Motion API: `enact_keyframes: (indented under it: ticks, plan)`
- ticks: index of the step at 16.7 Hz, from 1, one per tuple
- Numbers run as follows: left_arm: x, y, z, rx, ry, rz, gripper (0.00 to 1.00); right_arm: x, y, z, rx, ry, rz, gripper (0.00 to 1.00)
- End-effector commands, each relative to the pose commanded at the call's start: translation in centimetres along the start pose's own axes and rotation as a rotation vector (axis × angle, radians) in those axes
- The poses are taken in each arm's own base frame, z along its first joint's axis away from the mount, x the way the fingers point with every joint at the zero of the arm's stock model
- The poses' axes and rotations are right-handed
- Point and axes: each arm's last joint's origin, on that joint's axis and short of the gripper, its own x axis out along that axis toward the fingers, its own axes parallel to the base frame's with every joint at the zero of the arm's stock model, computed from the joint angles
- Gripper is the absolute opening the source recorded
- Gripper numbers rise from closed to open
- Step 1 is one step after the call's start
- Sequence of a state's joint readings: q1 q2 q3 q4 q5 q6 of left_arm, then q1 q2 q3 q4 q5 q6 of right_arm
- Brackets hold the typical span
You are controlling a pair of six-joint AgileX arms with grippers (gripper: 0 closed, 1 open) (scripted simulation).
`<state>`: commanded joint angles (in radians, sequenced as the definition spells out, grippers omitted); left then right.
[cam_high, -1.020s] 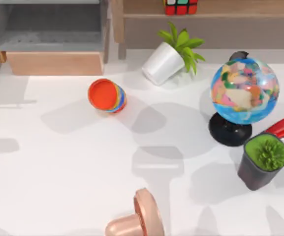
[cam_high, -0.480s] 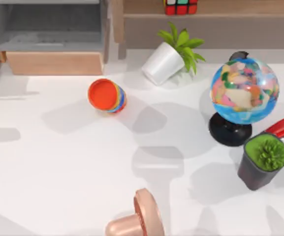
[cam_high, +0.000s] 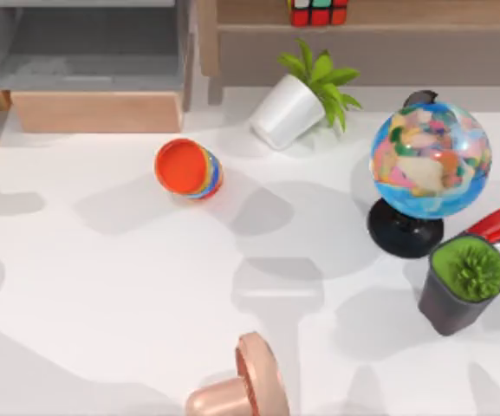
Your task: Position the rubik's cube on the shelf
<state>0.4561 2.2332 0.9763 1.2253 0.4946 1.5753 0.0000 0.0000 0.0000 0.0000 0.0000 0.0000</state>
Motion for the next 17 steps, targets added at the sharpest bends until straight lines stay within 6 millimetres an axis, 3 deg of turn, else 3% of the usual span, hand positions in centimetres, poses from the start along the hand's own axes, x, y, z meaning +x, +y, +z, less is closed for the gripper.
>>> enact_keyframes:
  ticks: [4, 10, 15, 17]
  plan:
    - [0.8, -0.6, -0.2, -0.01, 0.009, -0.022, 0.0, 0.0, 0.0, 0.0, 0.0, 0.0, 0.0, 1.0]
    - [5.6, 0.4, -0.4, 0.005, 0.002, 0.007, 0.0, 0.0, 0.0, 0.0, 0.0, 0.0, 0.0, 1.0]
    - [6.1, 0.1, -0.1, -0.002, 0.005, -0.003, 0.0, 0.0, 0.0, 0.0, 0.0, 0.0, 0.0, 1.0]
    - [6.1, 0.1, -0.1, -0.002, 0.005, -0.003, 0.15, 0.0, 0.0, 0.0, 0.0, 0.0, 0.0, 1.0]
